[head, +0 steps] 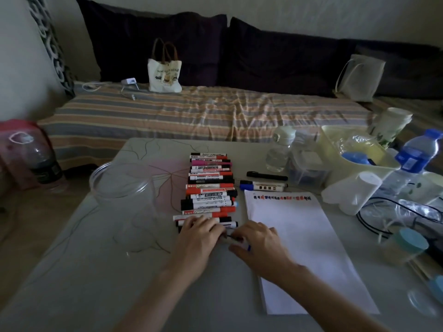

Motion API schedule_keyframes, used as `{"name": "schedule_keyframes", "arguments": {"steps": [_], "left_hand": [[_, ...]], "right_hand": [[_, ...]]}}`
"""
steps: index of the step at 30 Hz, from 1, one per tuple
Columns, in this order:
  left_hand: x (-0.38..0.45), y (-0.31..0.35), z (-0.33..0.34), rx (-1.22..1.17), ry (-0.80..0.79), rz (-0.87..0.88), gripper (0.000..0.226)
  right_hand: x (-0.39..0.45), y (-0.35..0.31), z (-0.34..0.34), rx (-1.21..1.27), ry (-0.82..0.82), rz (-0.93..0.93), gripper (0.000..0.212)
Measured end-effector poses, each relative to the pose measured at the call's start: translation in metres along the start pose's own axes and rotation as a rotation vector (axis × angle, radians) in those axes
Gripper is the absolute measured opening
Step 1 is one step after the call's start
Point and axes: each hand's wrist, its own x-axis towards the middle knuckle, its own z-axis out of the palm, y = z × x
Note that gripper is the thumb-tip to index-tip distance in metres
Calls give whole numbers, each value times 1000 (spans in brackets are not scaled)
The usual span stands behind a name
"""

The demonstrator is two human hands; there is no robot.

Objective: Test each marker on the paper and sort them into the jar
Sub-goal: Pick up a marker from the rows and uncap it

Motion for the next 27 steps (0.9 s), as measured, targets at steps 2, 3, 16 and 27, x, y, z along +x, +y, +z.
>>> {"name": "schedule_keyframes", "arguments": {"steps": [2,3,16,27], "left_hand": [[6,7,-6,-43,50,31,35],[9,10,-10,-81,88,41,34],[20,48,-44,-1822,114,-676,31],[46,59,-21,-1880,111,-841,23]], "right_hand": [[-3,-1,-5,-19,24,-30,40],[-5,-1,-10,9,37,-29,45],[-45,-8,-69,818,-261,309,24],[-38,-1,-50,965,-22,537,28]]}}
